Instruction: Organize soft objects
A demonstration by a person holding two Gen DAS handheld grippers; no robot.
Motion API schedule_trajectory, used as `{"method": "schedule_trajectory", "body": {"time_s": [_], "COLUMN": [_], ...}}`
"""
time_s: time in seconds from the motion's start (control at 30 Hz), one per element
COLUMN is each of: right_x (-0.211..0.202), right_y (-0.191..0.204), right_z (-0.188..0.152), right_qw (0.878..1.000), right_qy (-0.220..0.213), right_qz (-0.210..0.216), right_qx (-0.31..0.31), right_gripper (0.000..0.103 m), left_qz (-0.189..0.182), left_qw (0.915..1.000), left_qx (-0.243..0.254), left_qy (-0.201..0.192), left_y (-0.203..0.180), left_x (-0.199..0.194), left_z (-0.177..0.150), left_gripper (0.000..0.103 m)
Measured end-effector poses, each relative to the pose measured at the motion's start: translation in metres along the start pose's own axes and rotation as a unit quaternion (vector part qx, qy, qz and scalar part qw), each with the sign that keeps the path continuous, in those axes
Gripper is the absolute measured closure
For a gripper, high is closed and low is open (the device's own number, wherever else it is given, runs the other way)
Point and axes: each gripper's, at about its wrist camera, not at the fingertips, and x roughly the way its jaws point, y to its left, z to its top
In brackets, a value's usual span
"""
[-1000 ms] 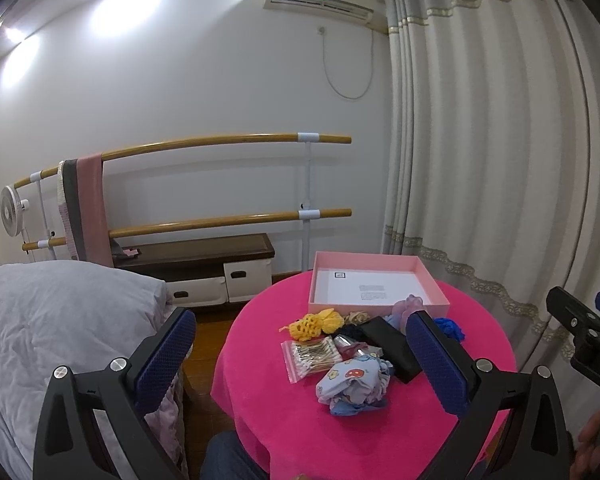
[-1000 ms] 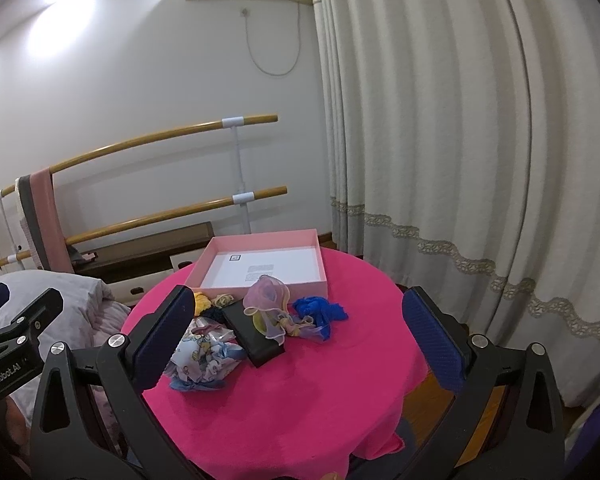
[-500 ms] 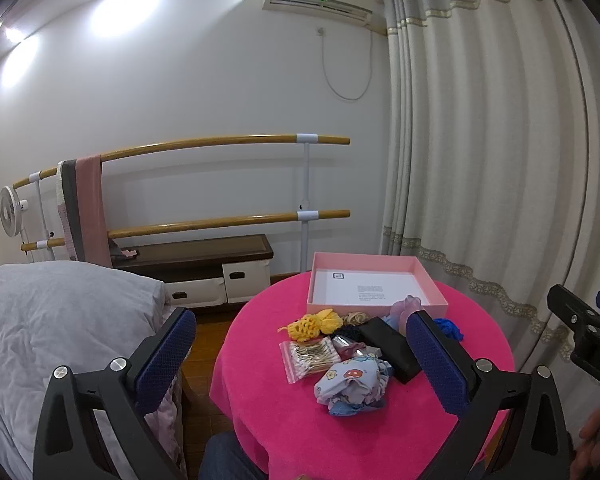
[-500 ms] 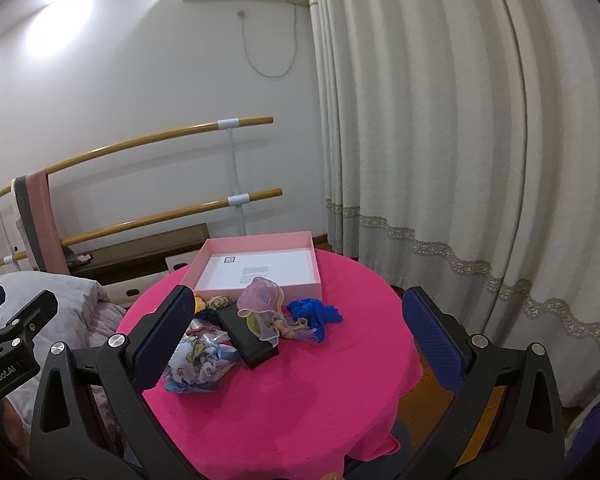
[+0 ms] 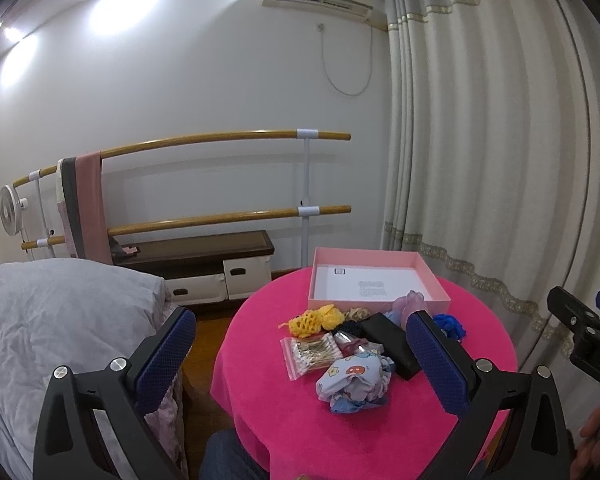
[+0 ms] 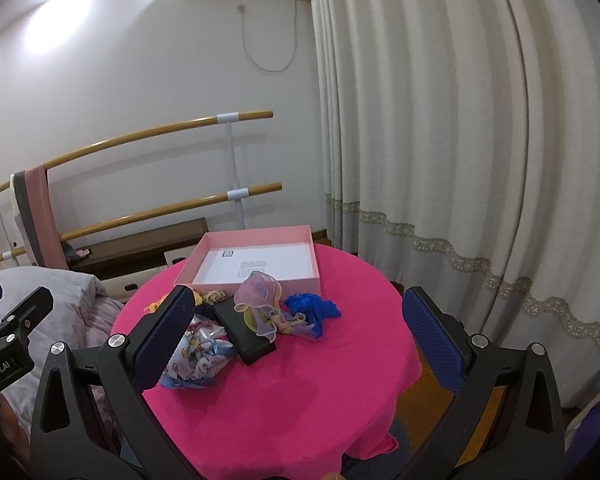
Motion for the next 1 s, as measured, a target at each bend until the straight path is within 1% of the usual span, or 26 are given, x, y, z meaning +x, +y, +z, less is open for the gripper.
{"method": "schedule_trajectory", "body": {"time_s": [0.17, 0.4, 0.57, 0.6, 0.7, 0.9, 1.0], "right_x": [0.011, 0.044, 0.078, 0.087, 0.102, 0.124, 0.134], "right_y": [-0.002, -0.008, -0.009, -0.01, -0.011, -0.01, -0.014], "right_z": [-0.006, -0.017, -0.032, -0.037, -0.046, -0.058, -0.061], "right_qw": [1.0, 0.999, 0.996, 0.994, 0.992, 0.988, 0.987], "right_qy": [0.017, 0.053, 0.092, 0.105, 0.125, 0.151, 0.159], "right_qz": [0.006, 0.005, 0.005, 0.007, 0.011, 0.019, 0.016], "right_qx": [0.0, -0.006, -0.013, -0.012, -0.009, -0.011, -0.013], "right_gripper": [0.0, 0.0, 0.0, 0.0, 0.0, 0.0, 0.0], "left_qz": [0.002, -0.008, -0.016, -0.017, -0.025, -0.028, -0.027], "left_qw": [0.9998, 0.9984, 0.9949, 0.9933, 0.9901, 0.9868, 0.9856], "left_qx": [0.0, 0.008, 0.013, 0.017, 0.023, 0.033, 0.038], "left_qy": [0.02, 0.056, 0.098, 0.113, 0.136, 0.156, 0.163], "left_y": [0.0, -0.006, -0.008, -0.01, -0.014, -0.025, -0.032], "left_x": [0.017, 0.048, 0.085, 0.095, 0.116, 0.155, 0.172], "left_z": [-0.005, -0.016, -0.03, -0.034, -0.042, -0.046, -0.049], "left_gripper": [0.0, 0.0, 0.0, 0.0, 0.0, 0.0, 0.0]}}
